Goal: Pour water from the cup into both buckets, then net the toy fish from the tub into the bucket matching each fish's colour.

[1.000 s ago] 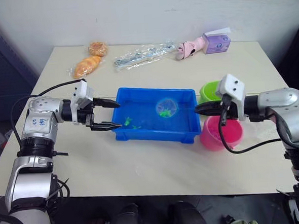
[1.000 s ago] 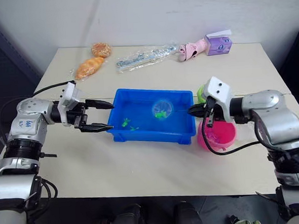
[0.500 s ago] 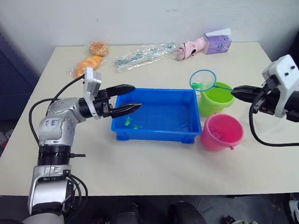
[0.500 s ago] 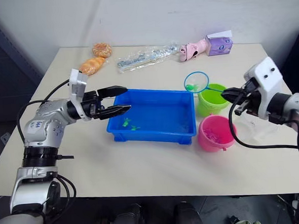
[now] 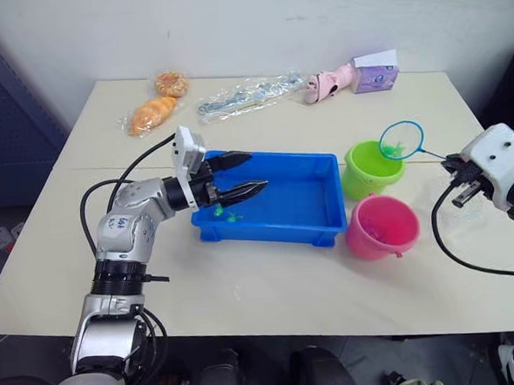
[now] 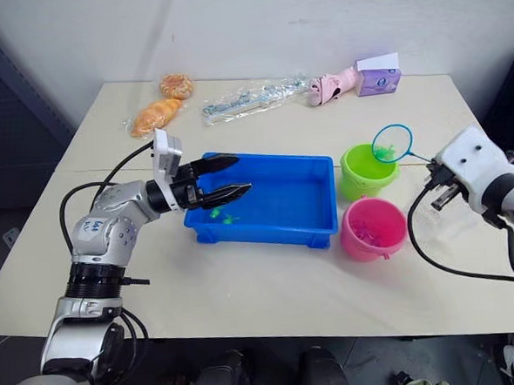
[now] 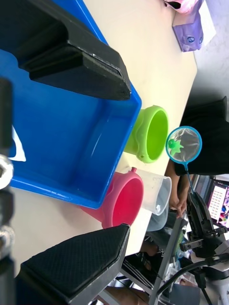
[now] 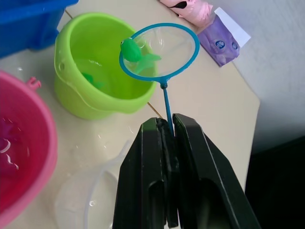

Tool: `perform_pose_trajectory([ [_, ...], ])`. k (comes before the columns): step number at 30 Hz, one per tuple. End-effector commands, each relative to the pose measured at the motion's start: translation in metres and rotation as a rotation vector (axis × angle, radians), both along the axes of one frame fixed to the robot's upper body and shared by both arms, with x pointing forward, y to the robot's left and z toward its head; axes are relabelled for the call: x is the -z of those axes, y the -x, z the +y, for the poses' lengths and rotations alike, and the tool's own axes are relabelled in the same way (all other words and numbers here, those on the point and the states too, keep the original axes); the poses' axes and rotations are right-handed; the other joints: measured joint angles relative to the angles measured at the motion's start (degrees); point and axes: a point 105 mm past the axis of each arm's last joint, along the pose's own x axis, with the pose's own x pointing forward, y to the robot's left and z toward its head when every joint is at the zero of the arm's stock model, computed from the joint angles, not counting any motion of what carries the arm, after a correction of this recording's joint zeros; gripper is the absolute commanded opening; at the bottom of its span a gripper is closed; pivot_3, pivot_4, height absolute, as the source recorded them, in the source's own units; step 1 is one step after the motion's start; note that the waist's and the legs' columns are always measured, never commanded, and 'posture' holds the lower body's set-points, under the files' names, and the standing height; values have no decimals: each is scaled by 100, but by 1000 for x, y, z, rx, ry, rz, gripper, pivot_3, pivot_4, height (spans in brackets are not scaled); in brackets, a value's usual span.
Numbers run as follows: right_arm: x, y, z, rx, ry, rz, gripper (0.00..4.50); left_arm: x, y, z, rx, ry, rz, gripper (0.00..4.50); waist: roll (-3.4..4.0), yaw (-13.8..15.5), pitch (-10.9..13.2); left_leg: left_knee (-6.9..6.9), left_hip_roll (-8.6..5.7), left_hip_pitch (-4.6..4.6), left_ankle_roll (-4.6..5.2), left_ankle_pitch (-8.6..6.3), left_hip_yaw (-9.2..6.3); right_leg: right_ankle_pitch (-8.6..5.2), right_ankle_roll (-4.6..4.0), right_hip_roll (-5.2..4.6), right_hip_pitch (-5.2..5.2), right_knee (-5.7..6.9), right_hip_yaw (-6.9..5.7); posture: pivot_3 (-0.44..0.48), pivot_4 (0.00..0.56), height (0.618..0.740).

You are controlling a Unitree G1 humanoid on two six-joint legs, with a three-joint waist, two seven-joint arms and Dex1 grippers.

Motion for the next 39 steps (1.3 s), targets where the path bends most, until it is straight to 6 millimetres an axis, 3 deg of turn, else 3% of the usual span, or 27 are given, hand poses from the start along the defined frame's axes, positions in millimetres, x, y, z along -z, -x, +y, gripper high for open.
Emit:
perform_pose_trajectory([
  [1,-11,-3,-2,0,115,-117,0,-8,4,0,15,-7,-54,4449,0,13,0,0,0,0,0,0,1,0,0,0,0,0,1,0,150,740],
  [7,-2,-10,0,-10,302,-168,0,-21,13,-9,68,57,-115,4449,0,77,0,0,0,3,-3,1,2,0,0,2,1,0,2,0,150,740],
  [11,-1,-14,6,-28,410,-198,0,-19,12,-9,64,47,-110,4449,1,78,0,0,0,3,-4,2,2,0,0,2,1,-1,3,0,150,740],
  [14,-2,-15,8,-72,612,-230,0,-18,14,-6,68,42,-110,4449,1,76,0,0,1,5,-5,3,3,0,0,4,1,-1,5,0,150,740],
  [21,-3,-17,0,-111,857,-305,0,-12,16,-4,67,28,-108,4449,1,72,0,-1,2,5,-7,4,3,0,0,4,2,-2,5,0,150,740],
  [25,-1,-17,2,-134,833,-333,0,-12,15,-2,64,23,-111,4449,1,71,0,-1,4,7,-10,6,5,0,0,7,2,-1,7,0,150,740],
  [29,-26,-14,25,-156,392,-367,0,-9,16,16,51,-5,-122,4449,1,41,0,-1,12,8,-12,7,9,0,0,17,4,-4,9,0,150,740],
  [31,-31,-9,50,-257,197,-318,0,-7,18,31,57,-22,-132,4449,3,21,1,-4,19,13,-16,9,11,0,0,25,5,-2,9,0,150,740],
  [33,-25,2,88,-419,42,-171,0,-2,19,52,45,-59,-144,4449,4,4,2,-3,26,15,-17,10,11,0,0,28,5,-1,9,0,150,740],
  [35,-6,13,121,-540,1,4,0,3,19,73,16,-108,-139,4449,4,2,2,-5,28,19,-17,9,9,0,-1,28,8,-1,8,0,150,740],
  [39,12,13,152,-588,14,140,0,9,17,103,-34,-206,-125,4449,4,-4,2,-2,29,21,-11,1,2,0,-1,21,14,-7,8,0,150,740],
])
